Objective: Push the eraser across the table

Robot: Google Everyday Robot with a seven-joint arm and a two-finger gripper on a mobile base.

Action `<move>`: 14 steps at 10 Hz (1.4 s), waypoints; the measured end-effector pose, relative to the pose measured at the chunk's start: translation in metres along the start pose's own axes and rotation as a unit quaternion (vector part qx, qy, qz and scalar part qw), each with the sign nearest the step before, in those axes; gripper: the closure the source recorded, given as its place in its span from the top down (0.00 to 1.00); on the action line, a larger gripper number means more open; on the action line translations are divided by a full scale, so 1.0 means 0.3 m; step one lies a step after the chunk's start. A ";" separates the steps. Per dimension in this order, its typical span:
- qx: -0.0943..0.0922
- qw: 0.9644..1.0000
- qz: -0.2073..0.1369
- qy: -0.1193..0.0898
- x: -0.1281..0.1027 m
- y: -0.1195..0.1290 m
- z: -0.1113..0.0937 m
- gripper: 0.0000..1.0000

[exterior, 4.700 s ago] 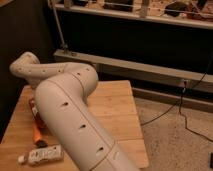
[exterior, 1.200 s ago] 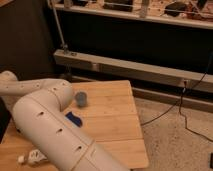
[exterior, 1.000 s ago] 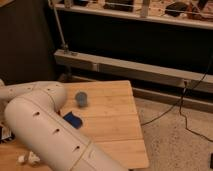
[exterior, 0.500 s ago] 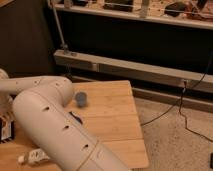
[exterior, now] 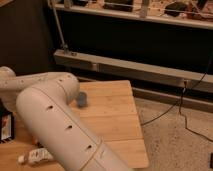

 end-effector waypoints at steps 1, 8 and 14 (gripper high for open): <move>0.011 1.000 -0.008 0.002 0.001 0.034 0.017 0.00; 0.053 0.998 -0.028 0.023 -0.017 0.204 0.164 0.00; -0.084 0.993 -0.041 -0.078 -0.126 0.441 -0.062 0.00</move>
